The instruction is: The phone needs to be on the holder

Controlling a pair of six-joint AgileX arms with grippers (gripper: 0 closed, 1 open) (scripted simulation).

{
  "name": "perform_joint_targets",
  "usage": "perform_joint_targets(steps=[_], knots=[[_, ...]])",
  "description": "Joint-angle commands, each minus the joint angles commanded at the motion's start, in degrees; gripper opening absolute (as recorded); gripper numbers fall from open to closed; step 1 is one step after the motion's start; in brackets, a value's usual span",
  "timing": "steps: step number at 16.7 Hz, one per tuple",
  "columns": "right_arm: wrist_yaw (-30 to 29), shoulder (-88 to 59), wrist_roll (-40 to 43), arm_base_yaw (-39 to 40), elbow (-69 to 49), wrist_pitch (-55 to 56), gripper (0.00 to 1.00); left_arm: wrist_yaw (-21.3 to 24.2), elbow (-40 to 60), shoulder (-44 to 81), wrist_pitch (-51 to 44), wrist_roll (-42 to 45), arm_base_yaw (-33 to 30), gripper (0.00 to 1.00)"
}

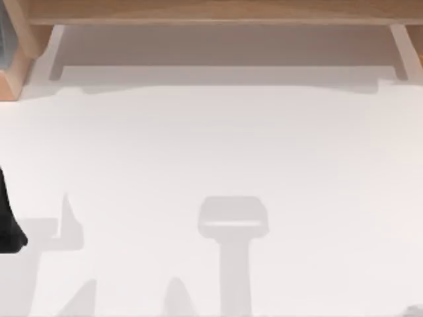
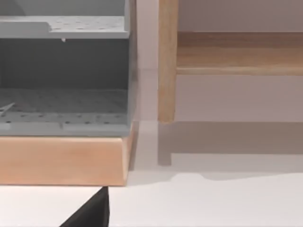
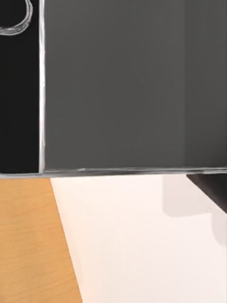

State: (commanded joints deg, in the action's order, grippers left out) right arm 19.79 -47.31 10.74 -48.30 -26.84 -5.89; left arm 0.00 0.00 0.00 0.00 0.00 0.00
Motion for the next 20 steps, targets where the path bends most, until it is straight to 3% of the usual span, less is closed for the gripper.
perform_joint_targets(steps=[7, 17, 20], knots=[[-4.3, -6.5, 2.6, 3.3, 0.4, 7.4, 0.0, 0.0, 0.0, 0.0, 0.0, 0.0, 0.0, 1.0], [-3.3, -14.8, -2.2, 2.5, 0.1, 14.0, 0.0, 0.0, 0.0, 0.0, 0.0, 0.0, 0.0, 1.0], [-3.3, -14.8, -2.2, 2.5, 0.1, 14.0, 0.23, 0.0, 0.0, 0.0, 0.0, 0.0, 0.0, 1.0]])
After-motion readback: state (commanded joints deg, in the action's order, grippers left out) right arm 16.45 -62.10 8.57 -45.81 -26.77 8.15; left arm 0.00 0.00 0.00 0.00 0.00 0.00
